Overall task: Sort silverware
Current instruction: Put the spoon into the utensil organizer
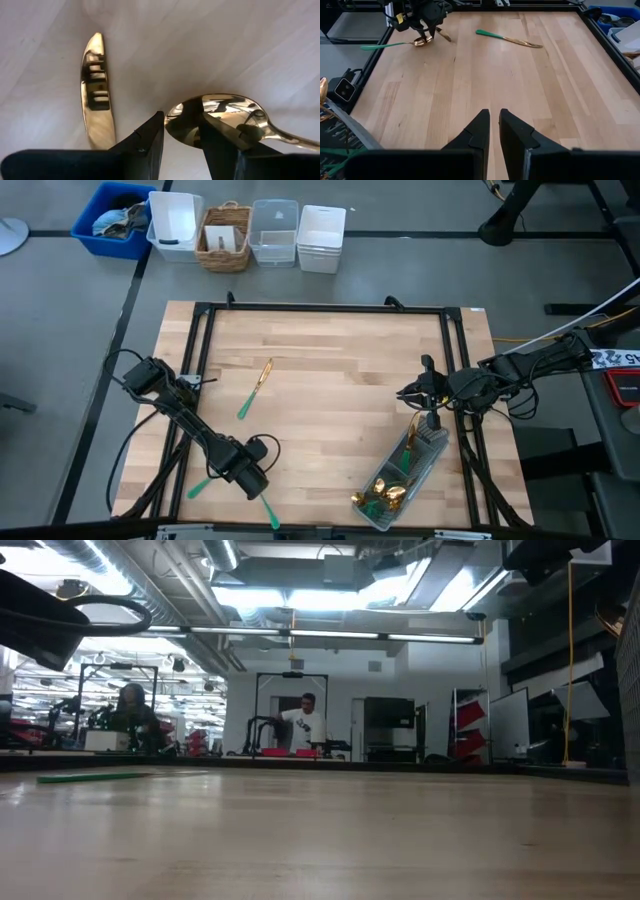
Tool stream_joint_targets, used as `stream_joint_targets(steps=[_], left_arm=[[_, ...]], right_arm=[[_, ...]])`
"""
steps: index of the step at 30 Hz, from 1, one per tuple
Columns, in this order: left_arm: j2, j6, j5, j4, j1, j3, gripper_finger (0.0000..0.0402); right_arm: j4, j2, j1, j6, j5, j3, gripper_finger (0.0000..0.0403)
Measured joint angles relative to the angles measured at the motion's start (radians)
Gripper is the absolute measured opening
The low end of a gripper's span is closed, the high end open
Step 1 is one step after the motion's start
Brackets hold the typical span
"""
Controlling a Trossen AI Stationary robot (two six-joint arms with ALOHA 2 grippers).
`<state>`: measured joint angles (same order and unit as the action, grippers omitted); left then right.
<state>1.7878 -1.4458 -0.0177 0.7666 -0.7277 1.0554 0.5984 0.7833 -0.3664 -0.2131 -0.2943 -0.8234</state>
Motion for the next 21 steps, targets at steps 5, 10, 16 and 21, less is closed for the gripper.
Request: stream_joint_targets(steps=[5,10,16,21], left_arm=[[0.000,-0.057,0.001,0.000,0.000,0.000,0.0114],[0.000,-0.139,0.001,0.000,0.002,0.000,0.0114],[0.000,-0.305,0.000,0.002,0.025,0.000,0.0114],[0.000,-0.384,-0.013,0.001,0.052,0.000,0.0114]], right_arm=[[-0.001,0.000,0.000,0.000,0.000,0.000,0.0044],[-0.003,0.000,0.000,0.000,0.000,0.000,0.0044],[-0.006,0.000,0.000,0.000,0.000,0.000,0.0044],[-0.006,0.000,0.000,0.000,0.000,0.000,0.0044]])
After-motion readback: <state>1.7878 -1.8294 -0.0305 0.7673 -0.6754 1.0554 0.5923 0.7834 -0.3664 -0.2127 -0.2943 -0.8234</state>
